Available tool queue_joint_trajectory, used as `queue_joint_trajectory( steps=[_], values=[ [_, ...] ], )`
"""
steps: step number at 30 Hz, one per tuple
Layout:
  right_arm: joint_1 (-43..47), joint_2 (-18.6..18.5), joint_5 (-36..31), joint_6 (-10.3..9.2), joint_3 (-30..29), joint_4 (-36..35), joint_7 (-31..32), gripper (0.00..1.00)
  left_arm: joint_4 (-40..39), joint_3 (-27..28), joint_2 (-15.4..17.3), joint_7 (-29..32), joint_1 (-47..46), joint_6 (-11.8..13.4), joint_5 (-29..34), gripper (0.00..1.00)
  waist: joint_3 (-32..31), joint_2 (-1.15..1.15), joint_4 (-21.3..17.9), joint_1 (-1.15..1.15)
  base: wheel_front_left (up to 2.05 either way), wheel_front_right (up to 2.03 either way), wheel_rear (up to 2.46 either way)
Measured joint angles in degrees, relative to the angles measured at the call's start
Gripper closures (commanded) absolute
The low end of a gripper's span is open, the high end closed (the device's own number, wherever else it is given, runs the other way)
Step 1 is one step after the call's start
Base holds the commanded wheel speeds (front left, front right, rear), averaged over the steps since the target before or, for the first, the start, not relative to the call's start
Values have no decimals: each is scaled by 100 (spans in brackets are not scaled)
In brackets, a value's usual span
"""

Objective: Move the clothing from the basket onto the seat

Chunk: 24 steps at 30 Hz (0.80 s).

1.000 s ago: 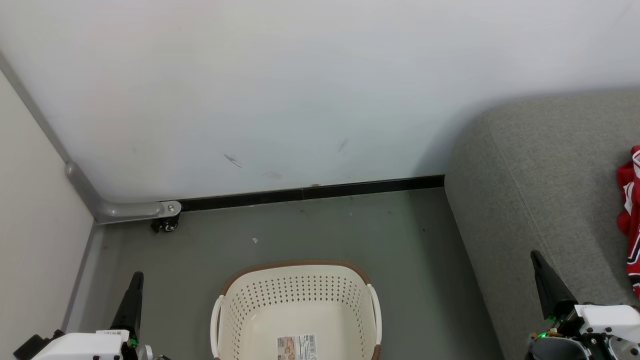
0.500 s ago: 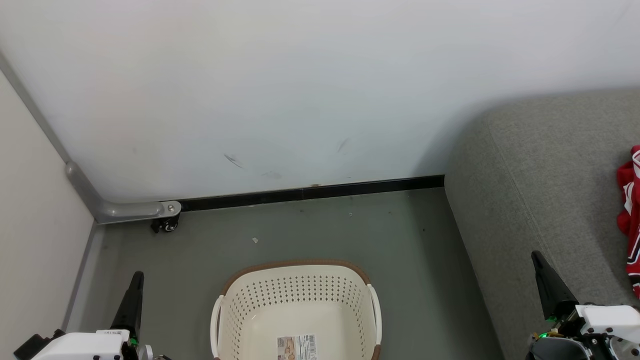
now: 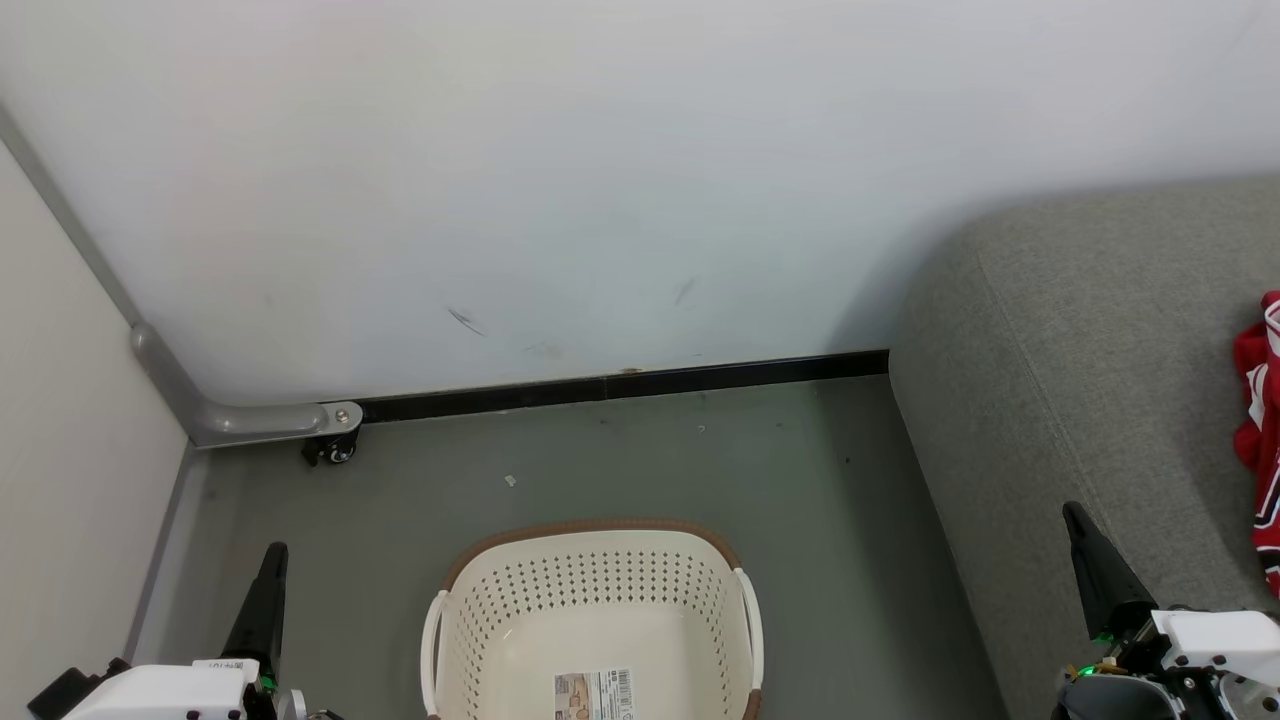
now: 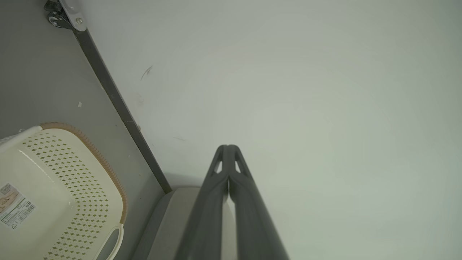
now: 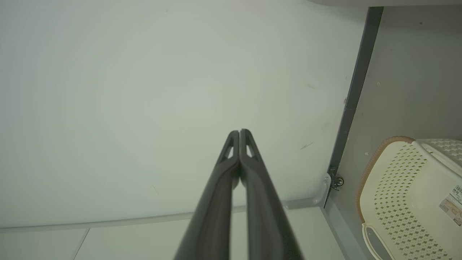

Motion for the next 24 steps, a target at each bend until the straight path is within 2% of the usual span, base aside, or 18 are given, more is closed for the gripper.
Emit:
queue_joint_trajectory(
  steps=[24],
  values=[
    [0, 13, -5, 0, -22, 2, 1, 100, -3, -7, 0, -7, 0, 0, 0, 100, 0, 0, 0, 0, 0, 0, 0]
  ],
)
